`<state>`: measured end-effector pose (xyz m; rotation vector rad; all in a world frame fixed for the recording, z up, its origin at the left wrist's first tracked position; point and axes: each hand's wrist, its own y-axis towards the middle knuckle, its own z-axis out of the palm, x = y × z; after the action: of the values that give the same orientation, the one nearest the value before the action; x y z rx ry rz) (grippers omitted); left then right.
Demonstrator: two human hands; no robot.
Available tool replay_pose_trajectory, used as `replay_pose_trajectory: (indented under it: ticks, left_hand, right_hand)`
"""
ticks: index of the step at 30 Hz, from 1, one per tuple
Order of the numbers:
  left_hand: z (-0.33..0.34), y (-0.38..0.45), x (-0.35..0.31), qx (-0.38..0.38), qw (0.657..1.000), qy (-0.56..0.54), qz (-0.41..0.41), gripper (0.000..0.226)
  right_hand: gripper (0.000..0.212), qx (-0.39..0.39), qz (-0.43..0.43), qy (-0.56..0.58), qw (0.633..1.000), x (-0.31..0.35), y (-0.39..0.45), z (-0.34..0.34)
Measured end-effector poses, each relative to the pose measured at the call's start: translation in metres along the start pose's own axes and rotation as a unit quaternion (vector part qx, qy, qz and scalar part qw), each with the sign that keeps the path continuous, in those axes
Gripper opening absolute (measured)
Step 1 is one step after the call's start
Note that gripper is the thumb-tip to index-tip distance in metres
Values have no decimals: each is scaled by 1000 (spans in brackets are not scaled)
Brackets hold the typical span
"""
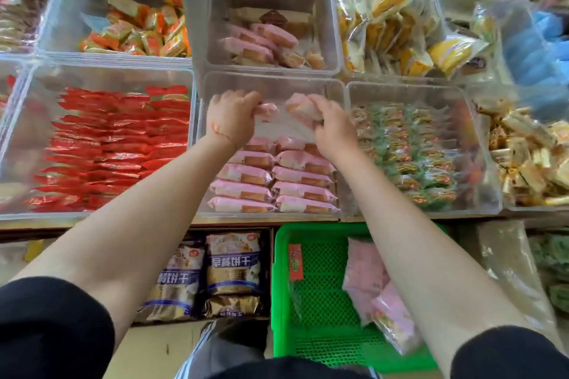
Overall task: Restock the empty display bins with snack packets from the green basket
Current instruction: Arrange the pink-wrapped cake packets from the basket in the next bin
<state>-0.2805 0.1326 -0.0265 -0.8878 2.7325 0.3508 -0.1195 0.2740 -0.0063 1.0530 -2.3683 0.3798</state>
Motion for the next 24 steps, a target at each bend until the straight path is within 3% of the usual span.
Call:
replay_pose_trajectory:
  ticks: [4,8,11,17,21,24]
  left_hand:
    - [33,-10,13,123,991,53,-30,22]
    - [45,-17,14,132,989,40,-44,35]
    - [48,-18,16,148,987,56,-35,45]
    - [52,-14,19,218,972,86,-8,46]
    - [45,-10,15,257,963,79,-17,43]
    - [34,-14,8,222,973,56,-24,45]
  right_hand:
    - [63,51,-60,-197,977,4,3,16]
    - [41,69,-79,-295,950,2,9,36]
    - [42,114,-58,-294,947,-5,18,47]
    - [66,202,-46,-260,943,-15,28,53]
    - [63,204,-32,-206,957,-14,24,53]
    - [60,172,-12,-152,973,-12,17,50]
